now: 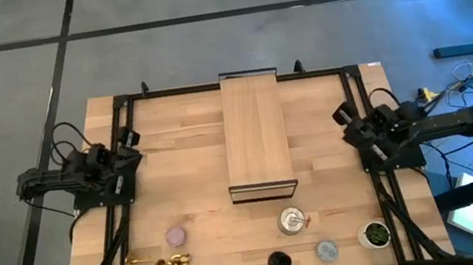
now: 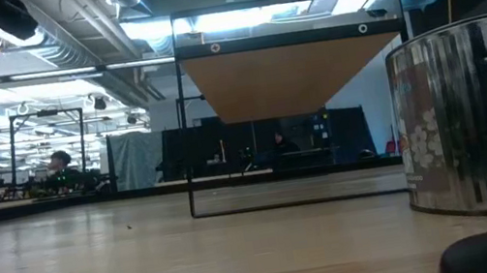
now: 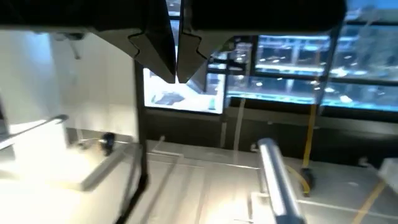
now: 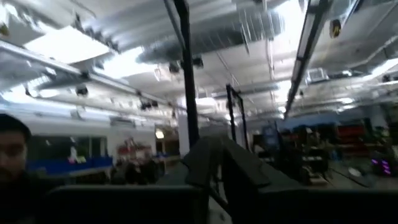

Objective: Pick & Place candle stick holders
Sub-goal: Put the right golden candle holder on the shelf

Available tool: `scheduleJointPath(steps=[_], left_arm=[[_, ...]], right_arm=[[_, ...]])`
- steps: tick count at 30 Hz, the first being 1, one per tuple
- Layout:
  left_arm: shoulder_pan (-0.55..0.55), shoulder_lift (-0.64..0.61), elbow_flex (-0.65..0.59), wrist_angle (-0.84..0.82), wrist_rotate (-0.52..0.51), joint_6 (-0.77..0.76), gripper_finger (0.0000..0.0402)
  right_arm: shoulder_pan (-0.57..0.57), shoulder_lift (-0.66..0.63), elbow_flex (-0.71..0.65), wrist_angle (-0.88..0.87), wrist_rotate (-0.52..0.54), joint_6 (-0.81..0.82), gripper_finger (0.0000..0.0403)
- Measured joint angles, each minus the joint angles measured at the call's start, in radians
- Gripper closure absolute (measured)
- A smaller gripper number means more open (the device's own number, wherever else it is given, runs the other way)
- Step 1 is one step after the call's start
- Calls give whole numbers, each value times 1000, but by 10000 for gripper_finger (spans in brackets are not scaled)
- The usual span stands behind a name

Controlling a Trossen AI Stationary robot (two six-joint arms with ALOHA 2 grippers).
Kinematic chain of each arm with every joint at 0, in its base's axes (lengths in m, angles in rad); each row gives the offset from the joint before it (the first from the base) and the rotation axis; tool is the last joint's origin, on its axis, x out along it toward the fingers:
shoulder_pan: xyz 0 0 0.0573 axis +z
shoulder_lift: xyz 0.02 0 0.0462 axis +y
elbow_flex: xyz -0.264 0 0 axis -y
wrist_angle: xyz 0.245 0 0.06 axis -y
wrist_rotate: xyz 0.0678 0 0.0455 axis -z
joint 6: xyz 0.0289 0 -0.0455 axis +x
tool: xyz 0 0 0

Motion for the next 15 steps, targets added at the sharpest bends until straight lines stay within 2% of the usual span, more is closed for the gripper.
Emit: scheduleJointPath(steps=[3, 6, 10, 15], left_arm=[[0, 0, 0, -26, -57, 45, 395], [0, 0, 1, -50, -152, 96, 398], [0, 0, 1, -55, -278, 164, 400], [0, 0, 2, 10, -434, 256, 396]], right_arm=[[23, 97, 79, -88, 33, -65, 309], [37, 193, 146, -186, 150, -60, 260], [49, 298, 227, -383, 262, 36, 210], [69, 394, 327, -599, 282, 195, 177]])
